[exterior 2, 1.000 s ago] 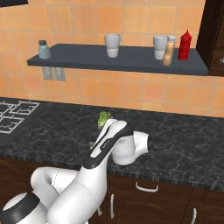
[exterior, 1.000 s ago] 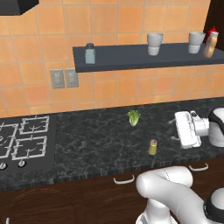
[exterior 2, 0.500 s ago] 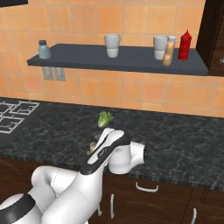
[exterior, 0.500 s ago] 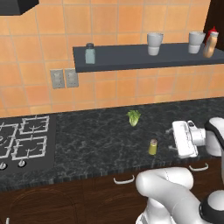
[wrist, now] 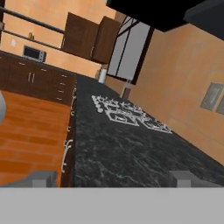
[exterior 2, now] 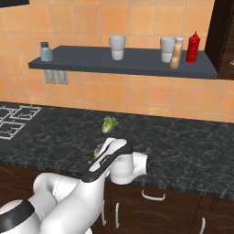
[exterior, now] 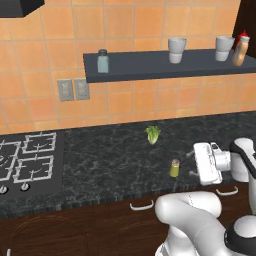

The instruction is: Put the shaker and condiment bottle from the counter next to their counterparts in the cabinet.

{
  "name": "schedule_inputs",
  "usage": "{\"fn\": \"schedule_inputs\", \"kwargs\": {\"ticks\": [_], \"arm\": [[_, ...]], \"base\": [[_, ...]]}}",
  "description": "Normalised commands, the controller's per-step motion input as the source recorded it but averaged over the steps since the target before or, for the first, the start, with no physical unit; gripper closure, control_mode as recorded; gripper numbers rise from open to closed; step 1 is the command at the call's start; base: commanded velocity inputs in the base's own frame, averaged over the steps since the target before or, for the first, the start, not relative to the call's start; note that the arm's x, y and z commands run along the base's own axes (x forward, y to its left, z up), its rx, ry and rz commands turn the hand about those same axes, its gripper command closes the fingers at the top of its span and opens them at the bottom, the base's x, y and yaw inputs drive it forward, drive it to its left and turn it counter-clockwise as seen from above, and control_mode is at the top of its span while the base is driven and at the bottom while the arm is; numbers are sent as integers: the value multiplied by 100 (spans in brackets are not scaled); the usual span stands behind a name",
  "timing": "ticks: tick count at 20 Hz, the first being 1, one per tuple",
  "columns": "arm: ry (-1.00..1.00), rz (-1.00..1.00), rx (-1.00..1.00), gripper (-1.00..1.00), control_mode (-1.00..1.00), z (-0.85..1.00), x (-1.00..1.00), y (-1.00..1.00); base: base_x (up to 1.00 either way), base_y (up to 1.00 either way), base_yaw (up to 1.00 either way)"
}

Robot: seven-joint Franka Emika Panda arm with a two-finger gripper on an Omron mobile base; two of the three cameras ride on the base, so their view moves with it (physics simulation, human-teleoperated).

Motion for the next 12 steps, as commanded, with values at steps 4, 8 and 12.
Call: {"fn": "schedule_inputs", "kwargs": {"ticks": [4,8,12], "arm": [[7,0,0,-100,-100,-21,0,12],[1,0,4,-100,-100,-3,0,1],[1,0,3,-100,-100,0,1,0]], "base": [[0,0,0],[0,0,0],[0,0,0]]}}
